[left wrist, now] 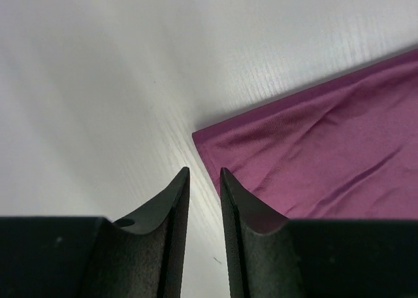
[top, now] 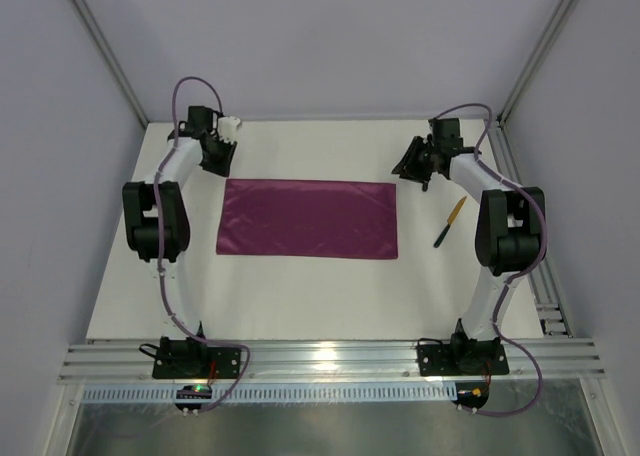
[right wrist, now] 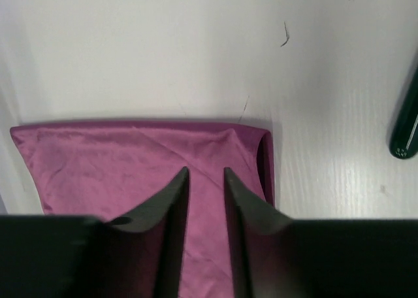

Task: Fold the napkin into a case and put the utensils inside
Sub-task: Smooth out the rectangle-folded napkin at the center of the board, then pick up the rectangle-folded napkin from the center of the board.

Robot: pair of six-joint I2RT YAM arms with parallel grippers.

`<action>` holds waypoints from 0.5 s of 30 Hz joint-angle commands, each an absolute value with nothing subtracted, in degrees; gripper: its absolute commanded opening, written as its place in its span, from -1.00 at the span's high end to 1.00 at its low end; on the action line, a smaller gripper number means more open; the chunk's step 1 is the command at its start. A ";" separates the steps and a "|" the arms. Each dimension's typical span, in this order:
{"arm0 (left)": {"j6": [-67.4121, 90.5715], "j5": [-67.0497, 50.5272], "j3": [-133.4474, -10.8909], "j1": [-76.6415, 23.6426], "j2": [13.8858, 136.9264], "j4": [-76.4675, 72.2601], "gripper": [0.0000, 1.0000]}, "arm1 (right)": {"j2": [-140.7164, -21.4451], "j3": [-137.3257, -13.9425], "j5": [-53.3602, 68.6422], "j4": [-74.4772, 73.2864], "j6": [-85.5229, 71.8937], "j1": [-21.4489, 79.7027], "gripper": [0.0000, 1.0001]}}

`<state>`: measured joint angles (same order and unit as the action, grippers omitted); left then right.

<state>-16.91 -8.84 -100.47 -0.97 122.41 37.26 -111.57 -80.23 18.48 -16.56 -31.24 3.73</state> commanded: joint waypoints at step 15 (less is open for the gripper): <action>-17.14 -10.11 -84.91 2.29 110.39 35.95 0.40 | -111.79 -74.53 15.99 -24.88 -19.25 3.60 -0.03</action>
<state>-16.93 -9.19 -86.28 1.96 113.47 37.06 -110.67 -74.72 15.29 -25.39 -20.84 3.66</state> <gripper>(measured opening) 0.298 0.522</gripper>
